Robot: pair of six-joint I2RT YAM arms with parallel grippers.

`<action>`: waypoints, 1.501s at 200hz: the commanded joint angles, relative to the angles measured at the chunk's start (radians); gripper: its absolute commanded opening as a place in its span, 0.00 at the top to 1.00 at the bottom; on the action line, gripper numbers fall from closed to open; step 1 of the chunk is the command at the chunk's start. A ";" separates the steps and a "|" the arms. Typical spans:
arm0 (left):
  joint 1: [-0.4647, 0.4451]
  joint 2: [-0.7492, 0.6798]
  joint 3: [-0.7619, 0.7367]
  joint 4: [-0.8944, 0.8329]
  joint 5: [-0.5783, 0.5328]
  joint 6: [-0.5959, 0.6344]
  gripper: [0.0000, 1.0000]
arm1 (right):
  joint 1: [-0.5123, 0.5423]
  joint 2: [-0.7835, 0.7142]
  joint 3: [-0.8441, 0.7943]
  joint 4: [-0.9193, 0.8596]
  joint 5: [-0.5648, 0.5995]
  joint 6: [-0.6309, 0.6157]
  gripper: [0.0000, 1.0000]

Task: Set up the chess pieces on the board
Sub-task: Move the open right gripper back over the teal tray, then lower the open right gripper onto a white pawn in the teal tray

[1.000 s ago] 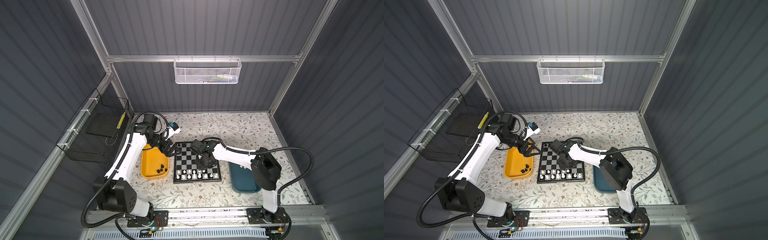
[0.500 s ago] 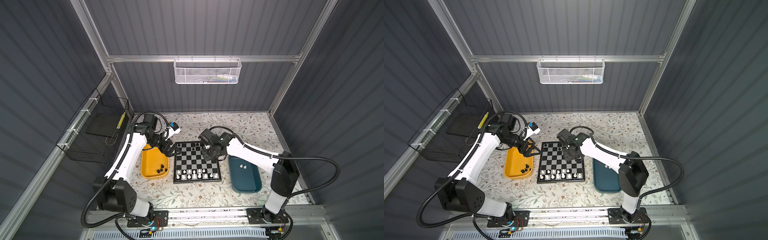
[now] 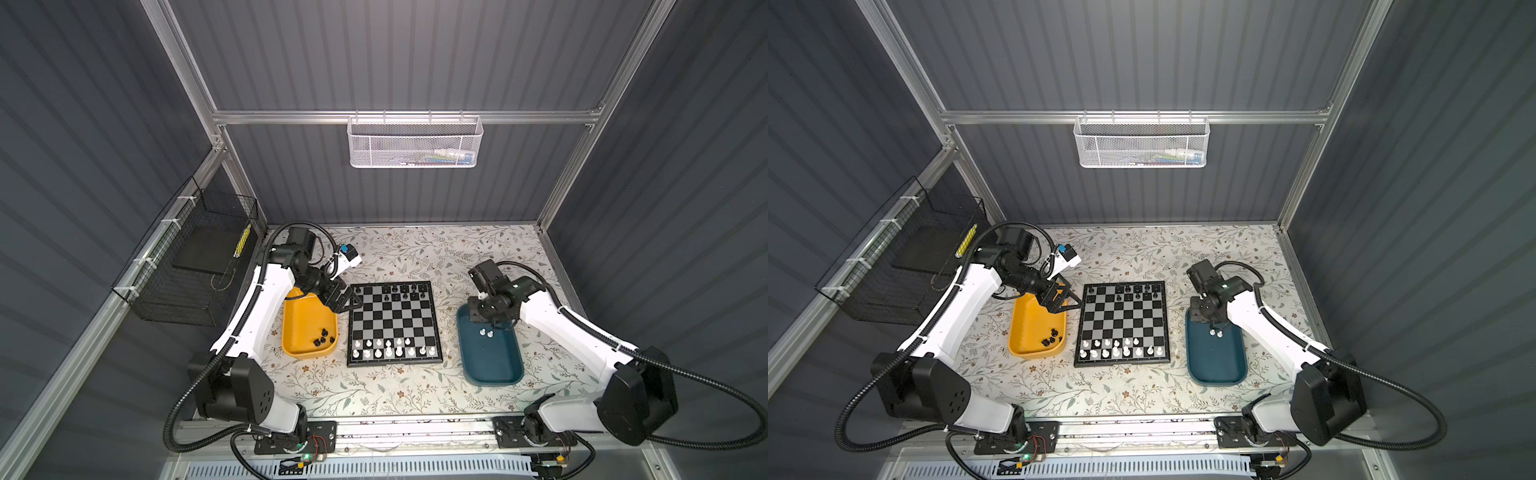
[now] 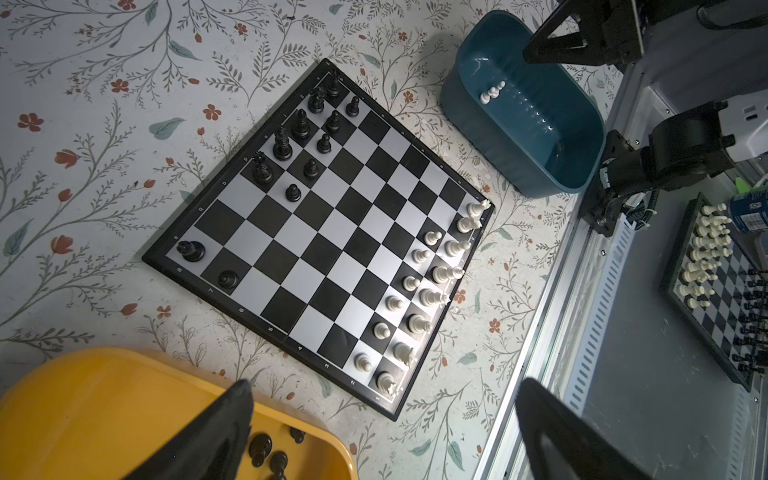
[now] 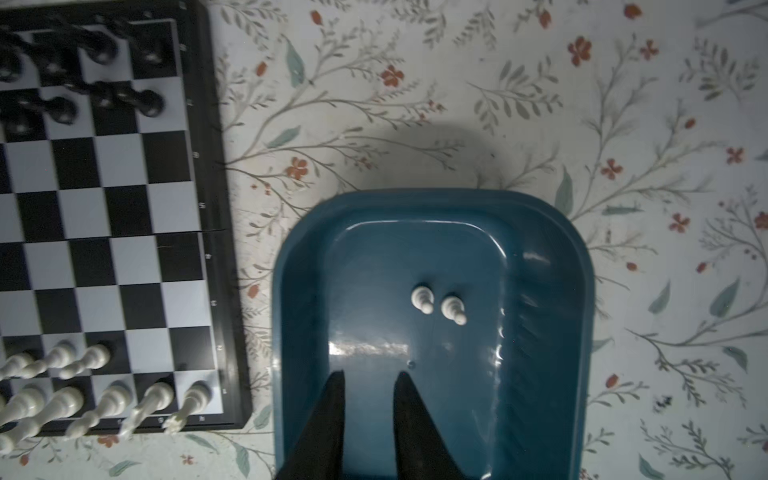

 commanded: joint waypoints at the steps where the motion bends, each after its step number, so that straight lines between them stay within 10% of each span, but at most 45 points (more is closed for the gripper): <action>1: -0.006 0.013 0.034 -0.029 0.024 0.012 0.01 | -0.063 -0.041 -0.073 0.034 -0.025 -0.007 0.75; 300: -0.007 0.008 0.026 -0.031 0.007 0.008 0.00 | -0.148 0.204 -0.111 0.163 -0.105 -0.107 0.73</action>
